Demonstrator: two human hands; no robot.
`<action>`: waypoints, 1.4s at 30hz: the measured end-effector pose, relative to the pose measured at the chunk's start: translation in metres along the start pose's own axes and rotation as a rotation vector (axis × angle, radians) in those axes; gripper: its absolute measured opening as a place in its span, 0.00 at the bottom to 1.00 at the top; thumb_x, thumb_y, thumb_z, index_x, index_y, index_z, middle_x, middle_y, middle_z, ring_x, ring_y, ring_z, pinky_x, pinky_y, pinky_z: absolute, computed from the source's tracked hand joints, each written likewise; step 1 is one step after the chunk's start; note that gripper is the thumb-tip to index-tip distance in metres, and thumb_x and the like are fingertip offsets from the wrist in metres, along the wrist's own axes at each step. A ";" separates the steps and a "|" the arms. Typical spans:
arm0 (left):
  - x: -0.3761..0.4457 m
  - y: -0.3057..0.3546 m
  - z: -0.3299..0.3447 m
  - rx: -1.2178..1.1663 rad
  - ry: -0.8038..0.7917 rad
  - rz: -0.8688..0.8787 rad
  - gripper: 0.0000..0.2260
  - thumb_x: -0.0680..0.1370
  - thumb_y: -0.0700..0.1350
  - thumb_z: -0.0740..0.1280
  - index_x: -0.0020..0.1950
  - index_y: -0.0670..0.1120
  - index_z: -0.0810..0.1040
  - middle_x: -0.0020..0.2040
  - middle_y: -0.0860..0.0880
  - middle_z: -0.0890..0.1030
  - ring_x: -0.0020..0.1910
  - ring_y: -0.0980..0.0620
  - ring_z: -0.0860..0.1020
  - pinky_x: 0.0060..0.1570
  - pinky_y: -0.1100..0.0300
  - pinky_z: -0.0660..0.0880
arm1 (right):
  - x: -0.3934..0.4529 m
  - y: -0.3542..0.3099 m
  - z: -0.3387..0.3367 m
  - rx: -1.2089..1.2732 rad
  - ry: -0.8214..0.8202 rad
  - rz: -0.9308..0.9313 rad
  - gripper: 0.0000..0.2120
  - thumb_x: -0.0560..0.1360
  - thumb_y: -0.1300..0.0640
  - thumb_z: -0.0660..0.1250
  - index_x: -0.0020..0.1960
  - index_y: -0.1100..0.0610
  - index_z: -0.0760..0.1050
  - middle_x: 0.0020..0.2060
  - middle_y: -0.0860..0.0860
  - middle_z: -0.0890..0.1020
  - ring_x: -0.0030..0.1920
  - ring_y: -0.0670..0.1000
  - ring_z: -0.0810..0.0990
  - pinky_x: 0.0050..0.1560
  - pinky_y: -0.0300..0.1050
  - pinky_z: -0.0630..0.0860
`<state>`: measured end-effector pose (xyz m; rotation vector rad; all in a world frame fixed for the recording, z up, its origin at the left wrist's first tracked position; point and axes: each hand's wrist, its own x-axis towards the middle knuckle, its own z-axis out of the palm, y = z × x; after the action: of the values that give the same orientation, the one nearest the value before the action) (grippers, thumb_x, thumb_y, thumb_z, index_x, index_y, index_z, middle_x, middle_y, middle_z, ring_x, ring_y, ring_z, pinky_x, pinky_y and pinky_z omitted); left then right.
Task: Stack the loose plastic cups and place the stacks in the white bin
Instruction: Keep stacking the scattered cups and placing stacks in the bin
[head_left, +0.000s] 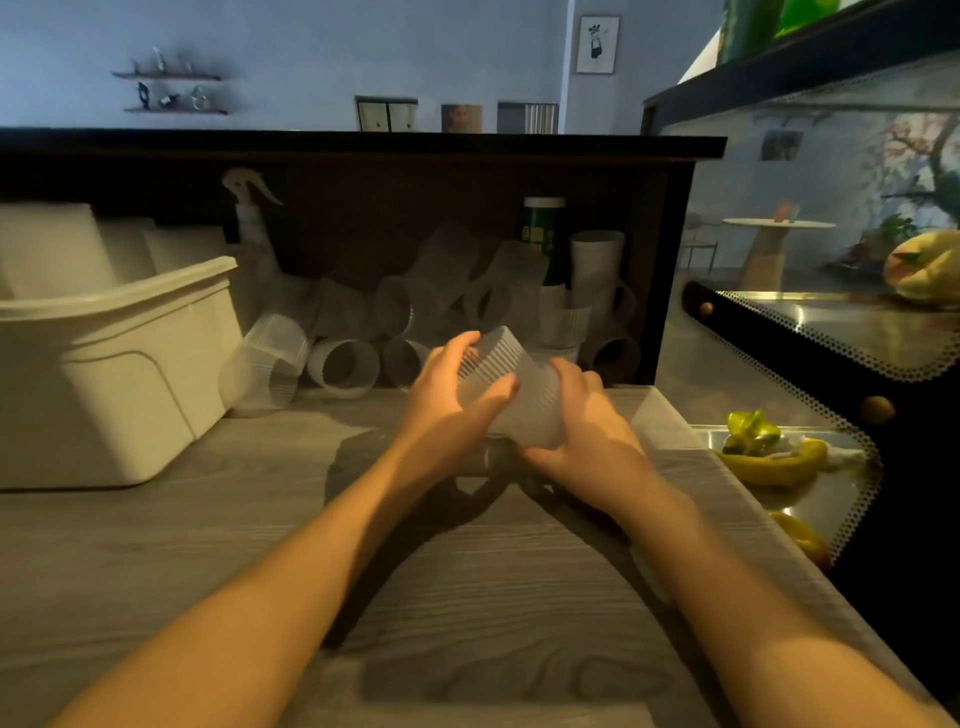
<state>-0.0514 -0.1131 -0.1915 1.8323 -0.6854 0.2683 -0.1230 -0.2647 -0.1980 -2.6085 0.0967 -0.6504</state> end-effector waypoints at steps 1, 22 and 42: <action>-0.003 0.001 0.002 0.052 -0.014 0.033 0.29 0.76 0.55 0.69 0.75 0.51 0.64 0.67 0.52 0.69 0.64 0.54 0.71 0.63 0.52 0.73 | -0.001 0.000 0.001 -0.016 0.005 -0.018 0.44 0.68 0.47 0.75 0.74 0.49 0.51 0.64 0.52 0.63 0.63 0.54 0.69 0.56 0.48 0.73; -0.002 -0.003 -0.001 -0.027 -0.040 -0.013 0.26 0.80 0.61 0.59 0.76 0.54 0.63 0.69 0.54 0.69 0.66 0.58 0.69 0.60 0.64 0.68 | -0.005 -0.009 0.007 0.167 0.075 -0.002 0.39 0.68 0.45 0.75 0.71 0.50 0.57 0.62 0.50 0.68 0.54 0.48 0.70 0.47 0.45 0.73; 0.058 -0.085 -0.142 0.776 0.424 -0.188 0.30 0.78 0.54 0.67 0.75 0.43 0.64 0.71 0.40 0.69 0.69 0.38 0.67 0.69 0.46 0.63 | 0.006 -0.031 0.029 0.228 0.062 -0.103 0.40 0.68 0.43 0.74 0.72 0.45 0.56 0.64 0.43 0.67 0.58 0.46 0.71 0.51 0.43 0.73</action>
<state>0.0643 0.0173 -0.1776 2.4357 -0.0937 0.8584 -0.1056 -0.2265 -0.2050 -2.3863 -0.0894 -0.7328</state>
